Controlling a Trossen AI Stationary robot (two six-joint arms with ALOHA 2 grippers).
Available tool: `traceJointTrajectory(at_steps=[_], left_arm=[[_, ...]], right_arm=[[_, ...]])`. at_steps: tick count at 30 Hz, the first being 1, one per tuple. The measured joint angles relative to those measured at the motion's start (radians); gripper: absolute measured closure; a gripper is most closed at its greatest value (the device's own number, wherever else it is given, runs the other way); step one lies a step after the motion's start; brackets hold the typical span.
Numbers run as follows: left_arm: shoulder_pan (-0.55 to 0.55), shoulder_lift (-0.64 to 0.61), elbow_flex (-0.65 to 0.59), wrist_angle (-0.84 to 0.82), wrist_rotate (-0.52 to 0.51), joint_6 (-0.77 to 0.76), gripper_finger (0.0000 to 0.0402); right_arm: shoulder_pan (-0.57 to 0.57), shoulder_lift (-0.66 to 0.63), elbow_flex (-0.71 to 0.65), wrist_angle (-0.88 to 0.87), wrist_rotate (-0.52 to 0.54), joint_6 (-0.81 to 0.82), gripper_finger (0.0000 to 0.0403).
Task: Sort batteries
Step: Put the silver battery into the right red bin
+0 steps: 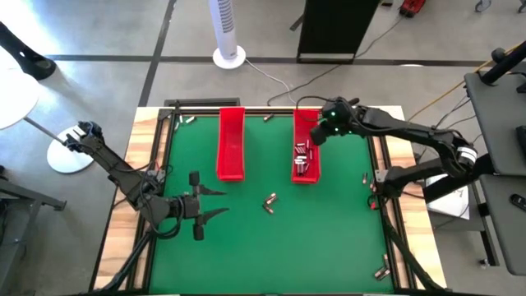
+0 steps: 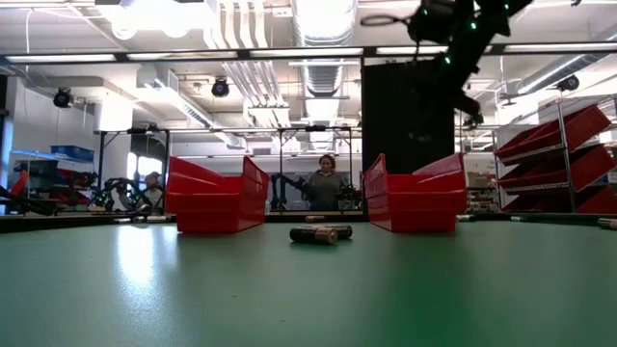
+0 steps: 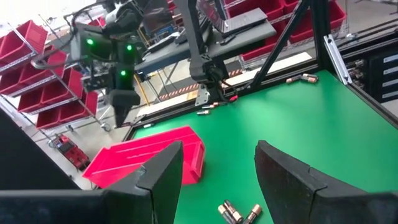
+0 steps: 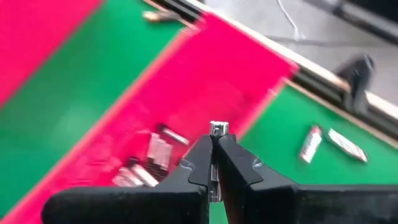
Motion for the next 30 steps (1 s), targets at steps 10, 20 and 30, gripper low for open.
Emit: traceJointTrajectory(at_steps=[10, 20, 30], left_arm=[[0.0, 0.001, 0.0, 0.005, 0.0, 0.004, 0.0222], [0.0, 0.001, 0.0, 0.004, 0.0, 0.002, 0.0222], [0.0, 0.001, 0.0, 0.004, 0.0, 0.002, 0.0222]], right_arm=[[0.056, 0.171, 0.207, -0.037, -0.139, -0.204, 0.039], [0.056, 0.397, 0.356, -0.254, -0.168, -0.406, 0.039], [0.043, 0.493, 0.323, -0.225, -0.194, -0.592, 0.039]])
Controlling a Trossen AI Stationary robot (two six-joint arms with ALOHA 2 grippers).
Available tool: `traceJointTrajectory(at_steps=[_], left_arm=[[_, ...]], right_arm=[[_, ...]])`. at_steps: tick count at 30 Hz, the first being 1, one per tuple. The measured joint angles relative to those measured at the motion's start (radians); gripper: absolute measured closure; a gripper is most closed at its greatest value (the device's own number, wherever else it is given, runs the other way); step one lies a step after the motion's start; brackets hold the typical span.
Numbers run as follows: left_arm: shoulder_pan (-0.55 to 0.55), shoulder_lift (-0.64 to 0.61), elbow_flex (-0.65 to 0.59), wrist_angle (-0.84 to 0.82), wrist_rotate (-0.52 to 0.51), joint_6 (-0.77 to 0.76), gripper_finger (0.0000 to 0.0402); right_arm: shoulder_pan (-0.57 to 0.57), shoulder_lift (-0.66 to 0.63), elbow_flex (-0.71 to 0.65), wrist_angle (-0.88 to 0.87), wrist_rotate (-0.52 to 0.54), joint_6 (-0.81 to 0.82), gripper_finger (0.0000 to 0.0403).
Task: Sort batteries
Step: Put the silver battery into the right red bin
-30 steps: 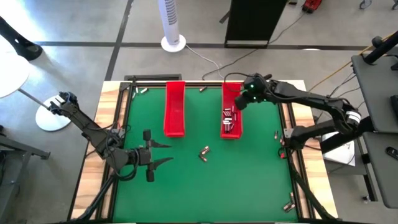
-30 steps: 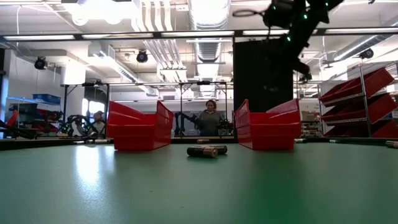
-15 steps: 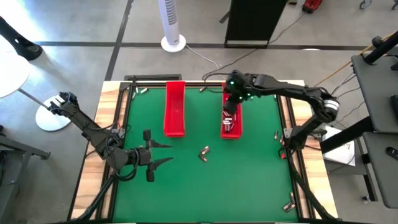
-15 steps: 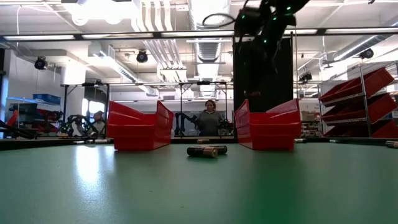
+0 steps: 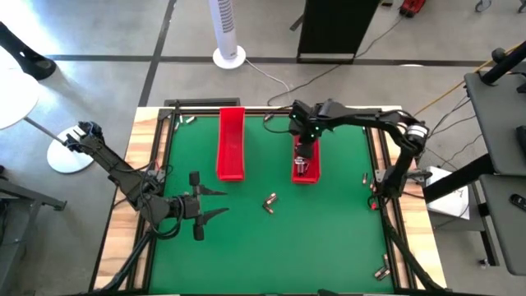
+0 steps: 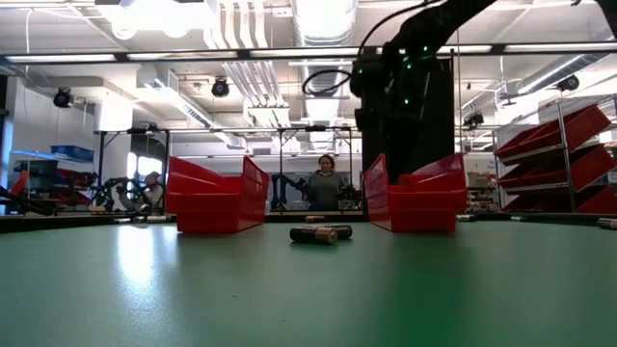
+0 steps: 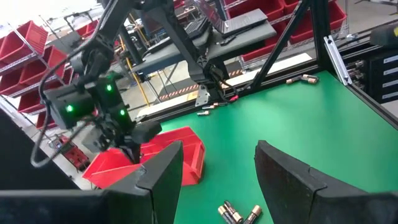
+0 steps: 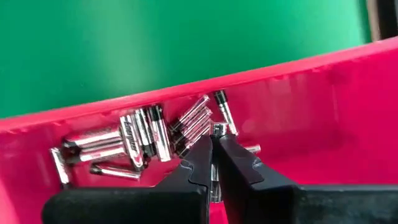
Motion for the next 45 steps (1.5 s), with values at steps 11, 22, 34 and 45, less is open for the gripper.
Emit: traceJointTrajectory(at_steps=[11, 22, 34, 45], left_arm=[[0.0, 0.0, 0.0, 0.006, 0.0, -0.001, 0.0222], [0.0, 0.0, 0.0, 0.007, 0.0, -0.001, 0.0222], [0.001, 0.0, 0.0, 0.009, 0.0, -0.005, 0.0222], [0.001, 0.0, 0.0, 0.008, 0.0, -0.005, 0.0222]], right_arm=[[-0.056, 0.116, -0.002, 0.044, 0.001, -0.121, 0.039], [-0.097, 0.159, -0.006, 0.109, -0.01, -0.249, 0.039], [-0.109, 0.216, -0.006, 0.127, -0.017, -0.267, 0.039], [-0.104, 0.169, -0.002, 0.124, -0.018, -0.225, 0.039]])
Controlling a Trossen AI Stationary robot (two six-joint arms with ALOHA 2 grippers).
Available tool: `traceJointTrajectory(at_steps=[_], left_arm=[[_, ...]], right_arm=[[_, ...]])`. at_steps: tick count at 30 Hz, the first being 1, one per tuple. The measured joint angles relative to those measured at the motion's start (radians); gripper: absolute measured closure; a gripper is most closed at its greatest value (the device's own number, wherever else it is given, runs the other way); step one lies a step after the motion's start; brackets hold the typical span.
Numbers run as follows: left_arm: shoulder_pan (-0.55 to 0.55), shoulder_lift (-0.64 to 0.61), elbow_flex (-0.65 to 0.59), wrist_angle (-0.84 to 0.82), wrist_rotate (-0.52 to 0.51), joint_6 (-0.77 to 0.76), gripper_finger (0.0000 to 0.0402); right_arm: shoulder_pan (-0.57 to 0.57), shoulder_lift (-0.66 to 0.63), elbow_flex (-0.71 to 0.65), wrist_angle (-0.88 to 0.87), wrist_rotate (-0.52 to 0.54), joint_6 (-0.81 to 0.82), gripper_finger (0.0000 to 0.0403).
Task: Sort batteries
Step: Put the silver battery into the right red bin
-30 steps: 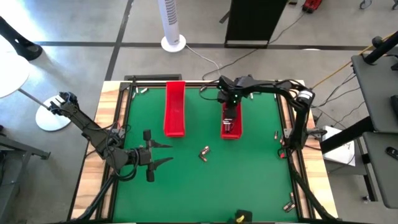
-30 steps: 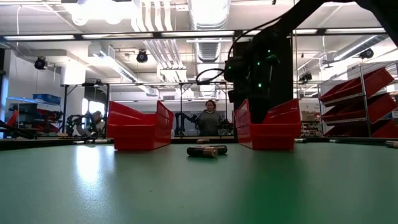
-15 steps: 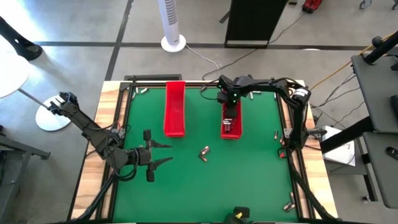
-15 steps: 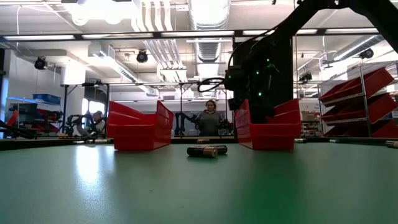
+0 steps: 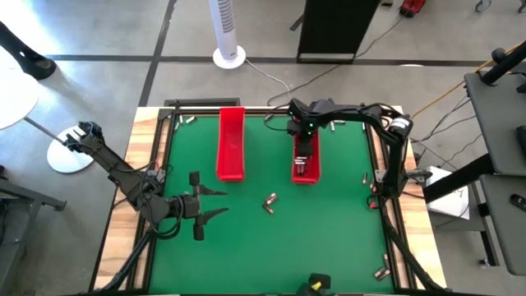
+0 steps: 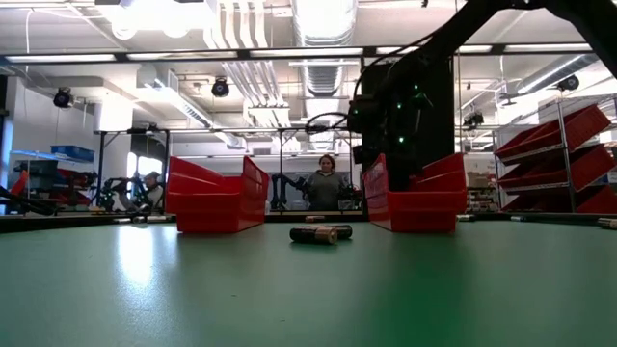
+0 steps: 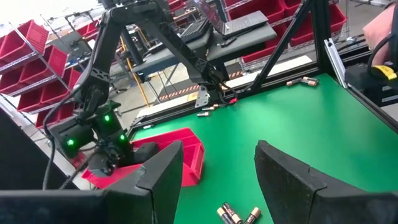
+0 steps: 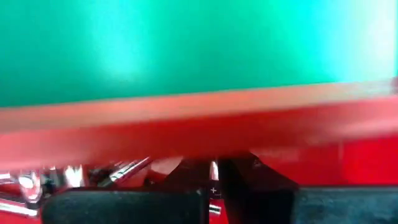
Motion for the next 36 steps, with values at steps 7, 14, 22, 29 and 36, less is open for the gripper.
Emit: traceJointTrajectory(at_steps=[7, 14, 22, 29, 36], left_arm=[[0.0, 0.0, 0.0, 0.0, 0.0, 0.0, 0.0222], [0.0, 0.0, 0.0, 0.009, 0.0, 0.0, 0.0222], [0.0, 0.0, 0.0, 0.01, 0.0, 0.0, 0.0222], [0.0, 0.0, 0.0, 0.006, 0.0, 0.0, 0.0222], [0.0, 0.0, 0.0, -0.001, 0.0, -0.011, 0.0222]], right_arm=[[0.0, -0.014, 0.001, -0.036, 0.0, 0.007, 0.0368], [-0.003, -0.004, -0.001, 0.007, 0.001, 0.028, 0.0307], [0.002, -0.034, 0.031, -0.067, 0.005, 0.06, 0.0271], [-0.014, -0.194, 0.044, -0.134, 0.049, 0.073, 0.025], [-0.161, -0.331, -0.045, -0.098, 0.055, 0.29, 0.0238]])
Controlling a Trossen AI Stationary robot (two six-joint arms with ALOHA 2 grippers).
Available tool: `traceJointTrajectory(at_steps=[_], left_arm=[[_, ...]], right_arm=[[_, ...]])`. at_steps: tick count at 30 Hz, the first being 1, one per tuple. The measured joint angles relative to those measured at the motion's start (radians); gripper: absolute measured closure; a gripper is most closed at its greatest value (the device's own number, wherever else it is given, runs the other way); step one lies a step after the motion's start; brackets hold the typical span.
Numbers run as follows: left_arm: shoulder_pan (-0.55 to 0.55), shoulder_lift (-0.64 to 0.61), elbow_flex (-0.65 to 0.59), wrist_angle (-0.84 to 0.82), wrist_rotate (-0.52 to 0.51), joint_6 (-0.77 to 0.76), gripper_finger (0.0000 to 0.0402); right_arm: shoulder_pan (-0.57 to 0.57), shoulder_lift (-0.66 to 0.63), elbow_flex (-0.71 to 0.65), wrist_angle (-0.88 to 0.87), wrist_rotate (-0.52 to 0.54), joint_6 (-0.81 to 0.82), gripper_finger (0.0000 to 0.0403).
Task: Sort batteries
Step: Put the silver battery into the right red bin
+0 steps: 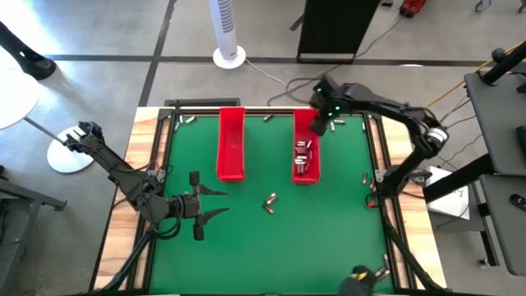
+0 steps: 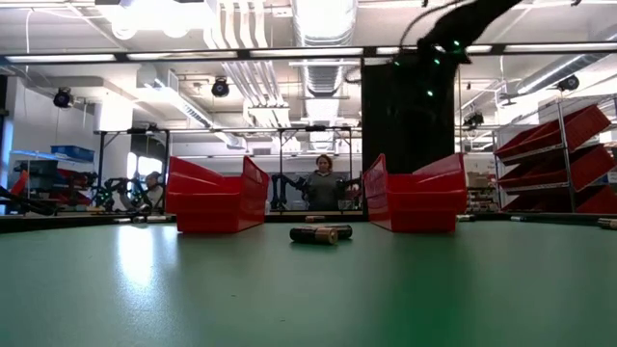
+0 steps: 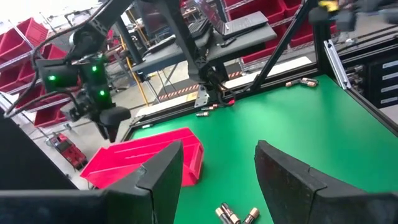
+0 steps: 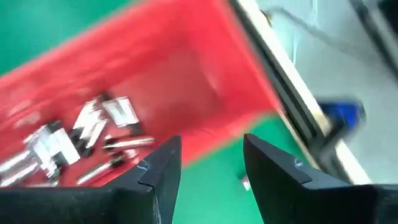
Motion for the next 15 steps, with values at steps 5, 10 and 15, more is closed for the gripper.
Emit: traceJointTrajectory(at_steps=[5, 10, 15], left_arm=[[0.0, 0.0, 0.0, 0.0, 0.0, -0.007, 0.0222], [0.0, 0.0, 0.0, 0.0, 0.0, -0.007, 0.0222], [0.0, 0.0, 0.0, 0.0, 0.0, -0.007, 0.0222]], right_arm=[[-0.124, -0.038, -0.132, 0.079, 0.001, 0.131, 0.0229], [-0.186, -0.077, -0.29, 0.273, -0.019, 0.213, 0.0226], [-0.214, -0.06, -0.392, 0.401, -0.029, 0.33, 0.0237]])
